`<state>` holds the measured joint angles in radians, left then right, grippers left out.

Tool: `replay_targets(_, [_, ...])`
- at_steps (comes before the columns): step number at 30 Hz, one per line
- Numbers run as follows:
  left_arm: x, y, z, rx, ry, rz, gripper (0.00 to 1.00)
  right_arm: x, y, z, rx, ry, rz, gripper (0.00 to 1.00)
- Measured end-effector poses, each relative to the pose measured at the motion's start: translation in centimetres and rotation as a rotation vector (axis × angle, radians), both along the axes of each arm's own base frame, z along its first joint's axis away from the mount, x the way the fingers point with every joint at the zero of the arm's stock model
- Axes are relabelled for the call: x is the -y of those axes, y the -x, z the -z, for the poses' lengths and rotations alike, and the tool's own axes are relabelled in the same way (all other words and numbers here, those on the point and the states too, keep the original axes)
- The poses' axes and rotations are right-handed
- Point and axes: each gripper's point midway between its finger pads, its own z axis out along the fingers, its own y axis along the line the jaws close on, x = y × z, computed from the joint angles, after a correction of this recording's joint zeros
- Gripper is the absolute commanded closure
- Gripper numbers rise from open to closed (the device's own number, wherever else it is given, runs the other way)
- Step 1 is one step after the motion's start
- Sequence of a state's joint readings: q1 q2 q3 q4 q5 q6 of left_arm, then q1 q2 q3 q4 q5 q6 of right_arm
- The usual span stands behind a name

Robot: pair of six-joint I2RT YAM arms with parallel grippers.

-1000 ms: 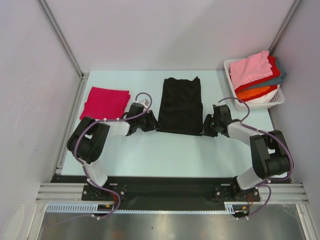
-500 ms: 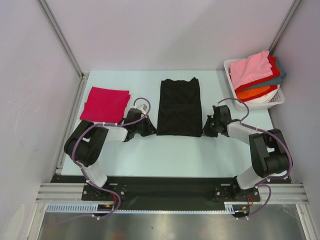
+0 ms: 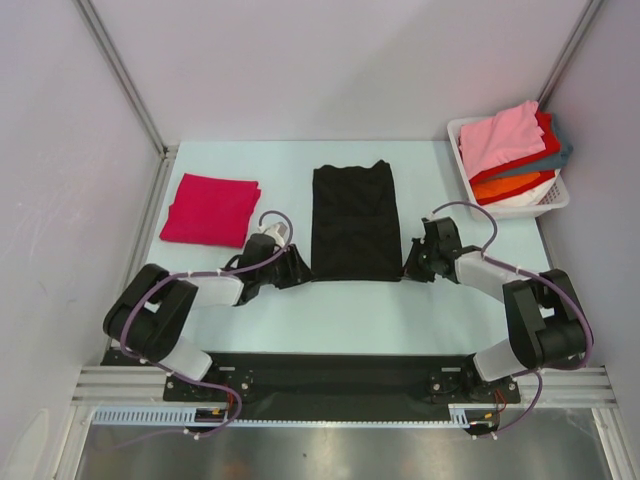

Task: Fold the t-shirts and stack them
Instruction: Fold the tshirt

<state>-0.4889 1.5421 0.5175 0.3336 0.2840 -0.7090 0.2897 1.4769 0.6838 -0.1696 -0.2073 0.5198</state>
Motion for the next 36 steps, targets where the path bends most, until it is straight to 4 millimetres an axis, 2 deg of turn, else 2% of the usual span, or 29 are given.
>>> replay_targets(6, [-0.1, 0.6, -0.1, -0.001, -0.003, -0.004, 0.51, -0.2, 0.3, 0.2, -0.002, 0.009, -0.01, 1.0])
replay_targets(9, [0.3, 0.9, 0.0, -0.007, -0.003, 0.001, 0.58, -0.1, 0.4, 0.2, -0.001, 0.014, -0.007, 1.0])
replay_targets(10, [0.5, 1.0, 0.1, -0.013, -0.002, 0.004, 0.65, -0.1, 0.4, 0.2, 0.0, 0.015, -0.007, 1.0])
replay_targets(12, [0.8, 1.2, 0.4, -0.026, -0.004, 0.01, 0.71, -0.1, 0.4, 0.1, 0.002, 0.016, -0.006, 1.0])
replay_targets(14, [1.0, 1.4, 0.7, -0.034, -0.004, 0.013, 0.83, -0.1, 0.4, -0.1, 0.006, 0.016, -0.006, 1.0])
replay_targets(15, [1.0, 1.4, 0.8, -0.036, -0.007, 0.013, 1.0, -0.1, 0.4, -0.2, 0.009, 0.015, -0.006, 1.0])
replay_targets(23, [0.5, 1.9, 0.9, -0.051, -0.034, -0.005, 1.0, -0.1, 0.8, -1.5, 0.035, 0.007, -0.012, 1.0])
replay_targets(29, [-0.8, 3.6, 0.3, -0.059, -0.052, -0.012, 1.0, -0.6, 2.1, -3.1, 0.07, -0.002, -0.039, 1.0])
replay_targets(32, [-1.2, 4.1, -0.6, -0.039, -0.057, -0.008, 0.66, -0.6, 2.5, -3.9, 0.087, -0.005, -0.047, 1.0])
replay_targets(33, [-1.3, 4.0, -0.8, -0.029, -0.058, -0.007, 0.49, -0.6, 2.6, -4.1, 0.091, -0.004, -0.047, 1.0])
replay_targets(36, [-1.4, 4.0, -1.0, -0.026, -0.059, -0.016, 0.43, -0.5, 2.6, -4.1, 0.09, -0.002, -0.047, 1.0])
